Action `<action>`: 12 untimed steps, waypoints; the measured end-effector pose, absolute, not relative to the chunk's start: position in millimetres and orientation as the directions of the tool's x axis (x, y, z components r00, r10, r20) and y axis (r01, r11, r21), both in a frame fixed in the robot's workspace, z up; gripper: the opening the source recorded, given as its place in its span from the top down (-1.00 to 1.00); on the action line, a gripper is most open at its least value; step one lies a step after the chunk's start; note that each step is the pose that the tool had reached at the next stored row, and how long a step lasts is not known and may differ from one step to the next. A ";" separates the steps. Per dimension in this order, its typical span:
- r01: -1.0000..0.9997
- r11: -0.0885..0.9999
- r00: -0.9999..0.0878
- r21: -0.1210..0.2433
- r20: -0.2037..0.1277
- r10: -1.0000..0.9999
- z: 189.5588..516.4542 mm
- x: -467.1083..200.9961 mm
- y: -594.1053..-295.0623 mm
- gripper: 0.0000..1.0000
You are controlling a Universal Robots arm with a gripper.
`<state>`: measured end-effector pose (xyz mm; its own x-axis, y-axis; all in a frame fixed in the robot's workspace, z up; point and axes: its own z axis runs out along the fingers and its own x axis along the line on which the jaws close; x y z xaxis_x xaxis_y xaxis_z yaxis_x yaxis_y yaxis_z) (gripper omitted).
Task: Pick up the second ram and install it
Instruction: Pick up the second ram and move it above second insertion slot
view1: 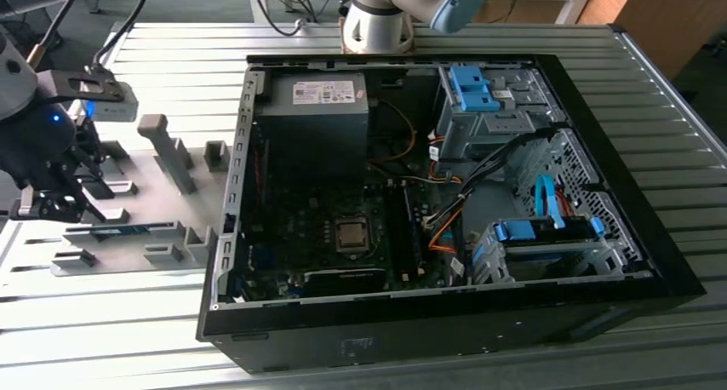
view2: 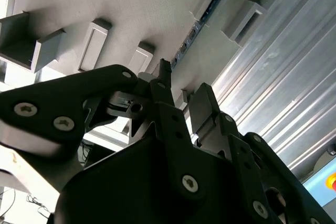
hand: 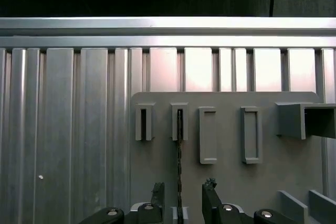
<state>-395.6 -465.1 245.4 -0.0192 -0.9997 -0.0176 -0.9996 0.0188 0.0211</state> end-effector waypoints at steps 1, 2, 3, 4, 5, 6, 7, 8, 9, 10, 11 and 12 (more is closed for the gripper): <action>-1.000 0.019 -0.019 0.021 -0.018 -1.000 243.9 -395.7 -465.1 0.17; -1.000 0.019 -0.019 0.021 -0.017 -1.000 242.2 -396.2 -465.1 0.17; -1.000 0.019 -0.019 0.021 -0.017 -1.000 240.4 -396.7 -465.4 0.17; -1.000 0.019 -0.019 0.021 -0.017 -1.000 238.6 -397.2 -465.8 0.17; -1.000 0.019 -0.019 0.021 -0.017 -1.000 236.7 -397.5 -466.1 0.17; -1.000 0.019 -0.019 0.021 -0.018 -1.000 234.8 -397.7 -466.3 0.17; -1.000 0.019 -0.019 0.021 -0.018 -1.000 233.0 -397.8 -466.4 0.17; -1.000 0.019 -0.019 0.021 -0.017 -1.000 231.4 -397.8 -466.4 0.17; -1.000 0.019 -0.019 0.021 -0.018 -1.000 229.3 -397.8 -466.5 0.17; -1.000 0.019 -0.019 0.021 -0.018 -1.000 227.5 -397.8 -466.5 0.17; -1.000 0.019 -0.019 0.021 -0.017 -1.000 225.7 -398.3 -466.5 0.17; -1.000 0.019 -0.019 0.021 -0.017 -1.000 224.0 -398.9 -466.5 0.17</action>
<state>-398.9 -466.5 224.0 -0.0191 -0.9997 -0.0174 -0.9996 0.0188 0.0213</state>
